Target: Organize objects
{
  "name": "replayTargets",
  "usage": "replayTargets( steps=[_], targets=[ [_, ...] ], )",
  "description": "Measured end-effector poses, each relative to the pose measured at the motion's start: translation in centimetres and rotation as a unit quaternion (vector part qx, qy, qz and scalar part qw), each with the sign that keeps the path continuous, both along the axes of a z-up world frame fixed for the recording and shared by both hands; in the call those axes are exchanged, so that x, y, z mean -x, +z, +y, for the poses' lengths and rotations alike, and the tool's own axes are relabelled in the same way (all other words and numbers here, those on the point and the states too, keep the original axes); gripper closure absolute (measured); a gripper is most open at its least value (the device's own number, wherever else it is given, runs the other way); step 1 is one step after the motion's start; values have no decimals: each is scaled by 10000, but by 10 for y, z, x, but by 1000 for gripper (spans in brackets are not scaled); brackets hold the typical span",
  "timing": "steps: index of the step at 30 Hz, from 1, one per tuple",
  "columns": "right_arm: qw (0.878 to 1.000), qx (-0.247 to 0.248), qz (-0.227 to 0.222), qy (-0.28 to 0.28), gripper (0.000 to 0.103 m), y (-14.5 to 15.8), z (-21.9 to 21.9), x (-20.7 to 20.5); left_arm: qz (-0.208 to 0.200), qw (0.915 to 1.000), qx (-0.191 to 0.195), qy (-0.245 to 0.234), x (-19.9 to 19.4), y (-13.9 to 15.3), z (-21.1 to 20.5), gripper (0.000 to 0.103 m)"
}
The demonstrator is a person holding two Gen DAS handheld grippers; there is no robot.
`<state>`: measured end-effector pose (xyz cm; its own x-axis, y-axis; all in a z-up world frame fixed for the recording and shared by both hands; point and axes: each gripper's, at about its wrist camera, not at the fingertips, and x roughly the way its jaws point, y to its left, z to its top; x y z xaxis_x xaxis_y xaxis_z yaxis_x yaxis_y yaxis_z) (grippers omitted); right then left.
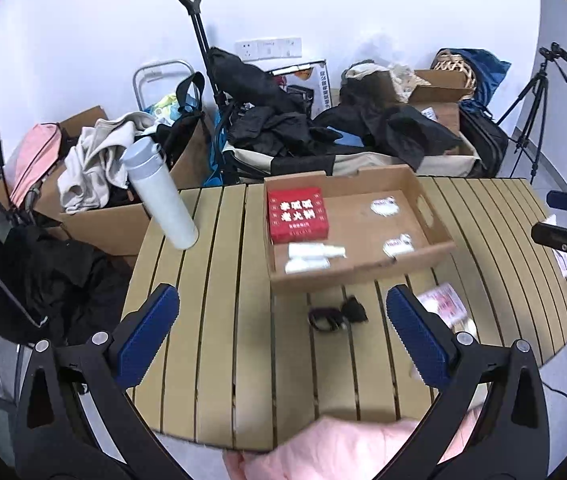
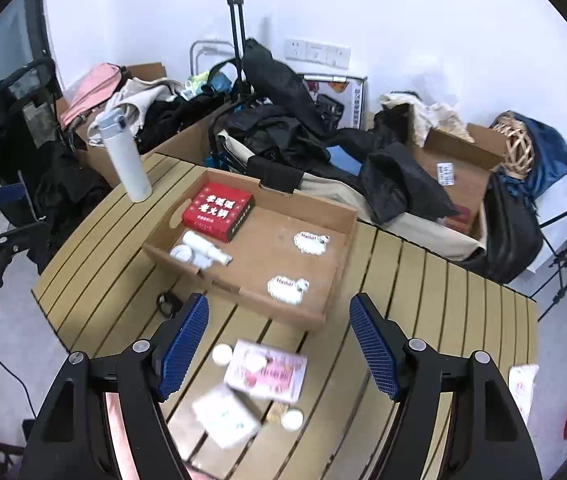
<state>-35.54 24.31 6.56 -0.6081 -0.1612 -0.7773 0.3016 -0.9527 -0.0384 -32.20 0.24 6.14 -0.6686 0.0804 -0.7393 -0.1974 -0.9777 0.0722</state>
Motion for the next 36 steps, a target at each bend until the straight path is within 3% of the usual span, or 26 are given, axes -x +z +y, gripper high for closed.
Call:
replayTargets(
  steps=[5, 9, 13, 16, 24, 27, 28, 32, 33, 36],
  targets=[
    [9965, 765, 346, 33, 21, -30, 16, -108, 96, 9988, -381, -302, -98, -35, 2, 0],
    [9950, 968, 142, -192, 21, -82, 19, -186, -169, 9972, -469, -557, -176, -89, 14, 0],
    [9938, 1066, -117, -308, 21, -115, 17, -226, -266, 9933, -452, -1029, -205, -108, 33, 0],
    [9932, 1120, -165, -286, 21, -124, 16, -229, -175, 9942, -418, -977, -198, -110, 43, 0],
    [9877, 1361, -335, -690, 21, -152, 30, -201, -375, 9897, -849, -1094, -151, -137, 58, 0],
    [9807, 1776, -445, -678, 39, -164, 36, -175, -367, 9842, -1061, -1371, -117, -145, 78, 3],
    [9781, 1896, -468, -726, 43, -168, 36, -166, -460, 9830, -1073, -1420, -103, -150, 87, 6],
    [9717, 2062, -617, -975, 49, -189, 38, -122, -935, 9769, -1137, -1551, -43, -182, 117, 42],
    [9695, 2108, -684, -1049, 55, -195, 38, -114, -1170, 9746, -1227, -1462, -26, -195, 119, 51],
    [9621, 2272, -873, -1228, 63, -211, 40, -92, -1672, 9634, -1638, -1310, -9, -218, 113, 65]
  ],
)
